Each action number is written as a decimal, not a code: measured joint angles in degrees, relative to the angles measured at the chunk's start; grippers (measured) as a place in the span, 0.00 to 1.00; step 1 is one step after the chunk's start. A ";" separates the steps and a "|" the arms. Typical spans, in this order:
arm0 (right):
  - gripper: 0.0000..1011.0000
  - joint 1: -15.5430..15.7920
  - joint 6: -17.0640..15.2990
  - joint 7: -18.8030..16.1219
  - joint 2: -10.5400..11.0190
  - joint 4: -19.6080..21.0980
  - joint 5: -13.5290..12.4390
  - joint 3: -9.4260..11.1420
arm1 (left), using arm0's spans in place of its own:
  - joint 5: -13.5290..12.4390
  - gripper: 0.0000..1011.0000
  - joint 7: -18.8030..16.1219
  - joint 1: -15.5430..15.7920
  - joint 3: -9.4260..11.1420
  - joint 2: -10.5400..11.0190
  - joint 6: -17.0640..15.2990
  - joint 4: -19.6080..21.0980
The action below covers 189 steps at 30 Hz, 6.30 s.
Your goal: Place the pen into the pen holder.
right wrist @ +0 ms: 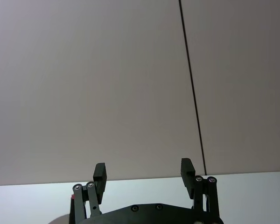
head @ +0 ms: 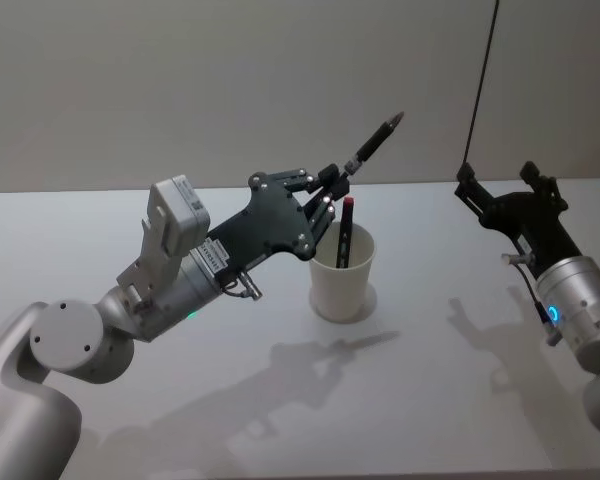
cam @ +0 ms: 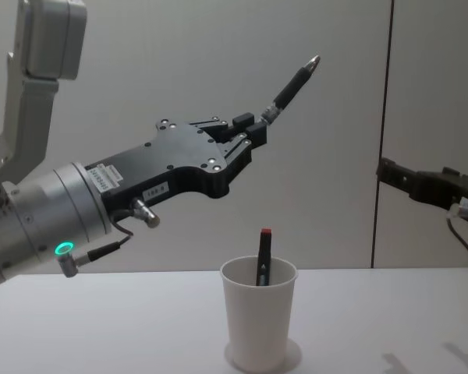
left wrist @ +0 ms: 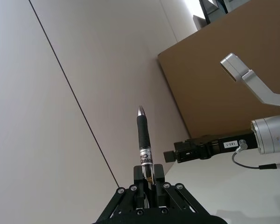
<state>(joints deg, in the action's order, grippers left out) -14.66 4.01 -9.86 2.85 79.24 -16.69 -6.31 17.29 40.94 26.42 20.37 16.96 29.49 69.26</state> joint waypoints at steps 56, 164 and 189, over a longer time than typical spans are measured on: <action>0.99 1.49 -7.96 -33.28 2.49 3.87 -20.31 -1.74 | 0.24 0.14 2.18 0.54 0.17 -0.27 1.01 -0.96; 0.11 -4.00 -1.68 -25.63 1.31 0.72 -23.27 -6.44 | 0.25 0.99 2.17 0.53 0.17 -0.27 1.00 -0.95; 0.11 -6.60 10.35 -20.32 0.96 -7.22 -10.06 -7.07 | 0.25 0.99 2.17 0.53 0.17 -0.27 1.00 -0.95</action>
<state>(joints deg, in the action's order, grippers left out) -21.26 14.36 -30.17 3.81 72.03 -26.74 -13.38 17.54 43.11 26.95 20.54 16.69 30.50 68.31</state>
